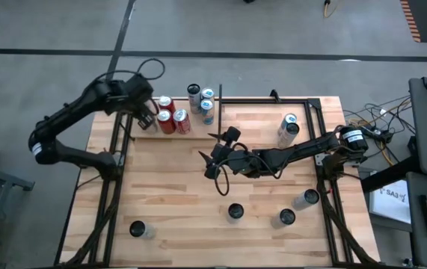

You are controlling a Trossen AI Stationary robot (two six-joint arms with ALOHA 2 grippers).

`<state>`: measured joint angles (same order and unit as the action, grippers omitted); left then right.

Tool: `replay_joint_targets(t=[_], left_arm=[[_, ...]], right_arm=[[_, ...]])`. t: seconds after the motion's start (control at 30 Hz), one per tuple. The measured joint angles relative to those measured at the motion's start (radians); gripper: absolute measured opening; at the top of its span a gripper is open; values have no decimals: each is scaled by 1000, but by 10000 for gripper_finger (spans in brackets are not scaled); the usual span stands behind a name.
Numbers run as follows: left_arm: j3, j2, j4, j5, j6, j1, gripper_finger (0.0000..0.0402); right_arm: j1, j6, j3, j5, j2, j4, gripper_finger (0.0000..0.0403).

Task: Place canned beverage on shelf
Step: Put the middle left white and yellow soda can on the shelf

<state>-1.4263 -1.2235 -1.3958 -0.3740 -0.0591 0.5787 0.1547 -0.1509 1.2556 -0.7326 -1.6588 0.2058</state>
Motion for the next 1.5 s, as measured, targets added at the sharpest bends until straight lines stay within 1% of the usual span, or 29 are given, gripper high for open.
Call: replay_joint_targets(t=[0.1, 0.33, 0.63, 0.77, 1.03, 1.27, 1.5], left_arm=[[11, -30, -23, -1, 2, 32, 0], [67, -38, -13, -1, -3, 35, 0], [148, -34, 37, -5, -9, 35, 0], [178, -28, 90, -19, -2, 35, 0], [178, -29, 158, -13, 19, 35, 0], [185, -29, 175, -10, 26, 35, 0], [192, -31, 197, -63, 29, 35, 0]], right_arm=[[0, 0, 0, 0, 0, 0, 325], [0, 2, 0, 0, 0, -7, 325], [0, 10, 0, 0, 0, -16, 325], [0, 10, 0, 0, 0, -16, 325], [0, 12, 0, 0, 0, -16, 325], [0, 12, 0, 0, 0, -16, 325], [0, 13, 0, -1, 0, -16, 325]])
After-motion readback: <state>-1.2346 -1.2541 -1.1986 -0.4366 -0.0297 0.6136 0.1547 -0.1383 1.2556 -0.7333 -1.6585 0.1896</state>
